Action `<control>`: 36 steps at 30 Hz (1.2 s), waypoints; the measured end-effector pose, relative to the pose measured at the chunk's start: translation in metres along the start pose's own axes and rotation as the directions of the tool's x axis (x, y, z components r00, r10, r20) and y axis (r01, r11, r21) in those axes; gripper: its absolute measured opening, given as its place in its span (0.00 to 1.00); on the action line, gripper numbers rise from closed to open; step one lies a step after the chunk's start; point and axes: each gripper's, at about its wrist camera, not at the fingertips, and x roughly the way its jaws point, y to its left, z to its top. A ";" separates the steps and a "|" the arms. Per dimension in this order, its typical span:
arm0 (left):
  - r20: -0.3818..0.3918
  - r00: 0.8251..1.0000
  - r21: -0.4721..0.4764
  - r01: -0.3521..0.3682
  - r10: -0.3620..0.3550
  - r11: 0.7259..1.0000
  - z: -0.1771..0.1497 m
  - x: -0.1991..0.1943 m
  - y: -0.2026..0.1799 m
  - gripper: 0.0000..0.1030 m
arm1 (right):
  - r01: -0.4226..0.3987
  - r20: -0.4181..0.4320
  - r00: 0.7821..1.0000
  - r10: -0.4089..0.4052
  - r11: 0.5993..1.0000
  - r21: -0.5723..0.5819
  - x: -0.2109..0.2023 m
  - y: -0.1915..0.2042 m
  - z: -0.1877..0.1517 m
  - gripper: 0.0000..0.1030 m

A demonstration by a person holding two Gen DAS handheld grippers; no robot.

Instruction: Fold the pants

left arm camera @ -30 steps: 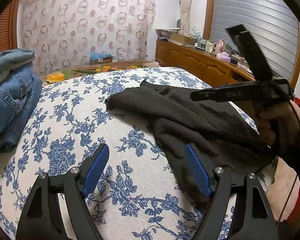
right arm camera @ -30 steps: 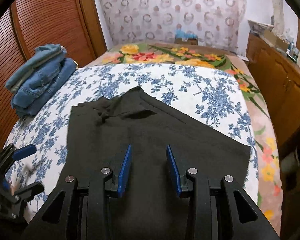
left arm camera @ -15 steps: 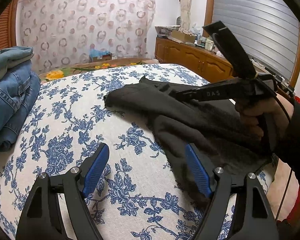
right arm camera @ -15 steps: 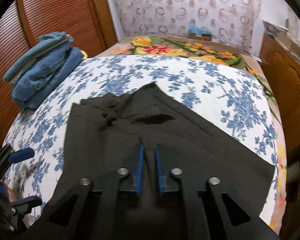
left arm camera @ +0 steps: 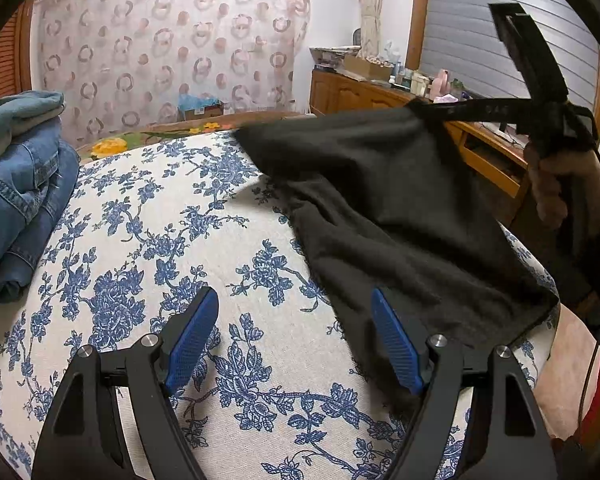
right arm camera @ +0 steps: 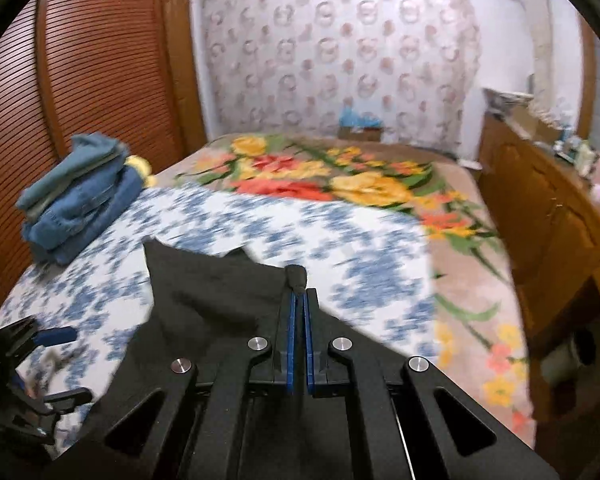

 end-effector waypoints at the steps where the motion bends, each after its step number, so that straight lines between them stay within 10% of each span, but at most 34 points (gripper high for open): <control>1: -0.001 1.000 0.000 0.000 0.000 1.000 0.000 0.000 0.000 0.77 | 0.013 0.000 1.000 -0.013 1.000 0.014 -0.002 -0.007 -0.002 0.03; 16: -0.007 1.000 0.004 -0.003 0.003 1.000 0.000 0.002 0.000 0.77 | 0.159 -0.145 0.978 -0.147 0.985 0.073 0.041 -0.041 -0.029 0.05; 21: -0.009 1.000 0.005 -0.004 0.004 1.000 0.000 0.002 0.000 0.77 | 0.163 -0.126 0.980 -0.152 0.983 0.088 0.022 -0.038 -0.039 0.35; 36: -0.018 1.000 0.008 -0.004 0.005 1.000 0.000 0.005 -0.001 0.77 | 0.058 -0.075 0.996 -0.051 0.994 0.095 -0.070 0.025 -0.124 0.52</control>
